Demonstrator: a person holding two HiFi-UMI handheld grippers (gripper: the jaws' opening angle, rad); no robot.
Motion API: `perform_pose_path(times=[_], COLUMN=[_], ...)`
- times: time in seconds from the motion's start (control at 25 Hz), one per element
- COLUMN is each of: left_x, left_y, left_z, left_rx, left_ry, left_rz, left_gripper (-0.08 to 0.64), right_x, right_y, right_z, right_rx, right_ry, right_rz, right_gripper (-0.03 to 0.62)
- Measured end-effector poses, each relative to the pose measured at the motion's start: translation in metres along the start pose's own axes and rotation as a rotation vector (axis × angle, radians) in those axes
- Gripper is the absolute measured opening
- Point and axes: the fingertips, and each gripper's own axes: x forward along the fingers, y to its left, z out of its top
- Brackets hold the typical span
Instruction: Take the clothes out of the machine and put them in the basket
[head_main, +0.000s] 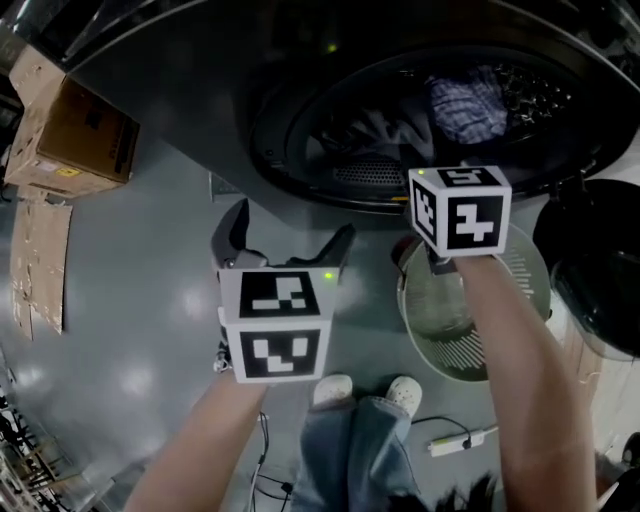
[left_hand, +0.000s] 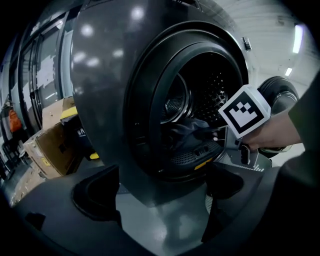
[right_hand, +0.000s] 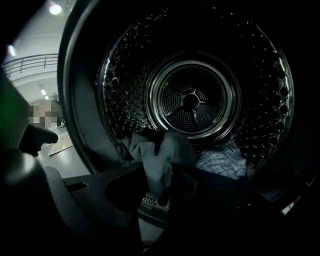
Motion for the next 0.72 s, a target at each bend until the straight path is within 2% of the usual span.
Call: perform_pose_path(times=[0.32, 0.72], left_x=[-0.02, -0.026], left_y=[-0.024, -0.047], left_z=[0.018, 0.04], left_rx=[0.025, 0.061], left_ry=[0.028, 0.037], left_rz=[-0.015, -0.033], left_gripper=[0.543, 0.529], right_x=[-0.068, -0.142], right_y=[0.01, 0.002], right_z=[0.003, 0.006], right_rx=[-0.038, 0.008], right_ry=[0.025, 0.029], right_rz=[0.071, 0.108], right_gripper=[0.091, 0.091])
